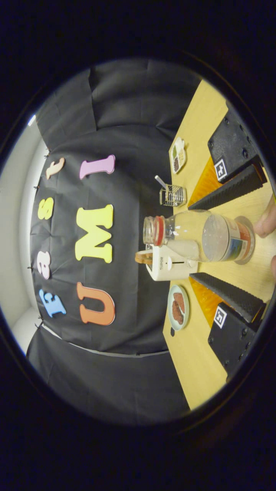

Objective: Take the bottle from table, then pour the juice into the cup, finally place the bottle on the coaster

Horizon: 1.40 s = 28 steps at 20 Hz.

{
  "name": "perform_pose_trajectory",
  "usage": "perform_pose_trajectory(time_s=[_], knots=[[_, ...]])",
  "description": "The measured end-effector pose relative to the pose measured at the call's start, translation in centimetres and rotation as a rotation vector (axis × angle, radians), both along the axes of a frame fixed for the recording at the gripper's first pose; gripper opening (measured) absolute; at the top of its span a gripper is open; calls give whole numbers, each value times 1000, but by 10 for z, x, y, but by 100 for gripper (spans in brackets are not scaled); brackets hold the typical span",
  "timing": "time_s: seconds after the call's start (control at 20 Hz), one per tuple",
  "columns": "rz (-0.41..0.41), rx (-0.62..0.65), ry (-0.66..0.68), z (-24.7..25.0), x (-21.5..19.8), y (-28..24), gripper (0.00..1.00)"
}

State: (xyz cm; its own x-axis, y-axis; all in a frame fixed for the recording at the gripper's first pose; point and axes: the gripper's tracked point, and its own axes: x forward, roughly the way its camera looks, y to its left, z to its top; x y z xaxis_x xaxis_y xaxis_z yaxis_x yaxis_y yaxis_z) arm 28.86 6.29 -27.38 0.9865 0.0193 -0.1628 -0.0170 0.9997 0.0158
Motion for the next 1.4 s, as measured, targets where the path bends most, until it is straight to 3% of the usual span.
perform_pose_trajectory(time_s=[0.8,1.05,1.25,1.4], knots=[[-22,31,-68,127,-86,-21,100],[-87,21,-59,149,-126,-41,100],[-71,15,-121,173,-155,-46,100],[-80,-7,-83,175,-173,-52,100]])
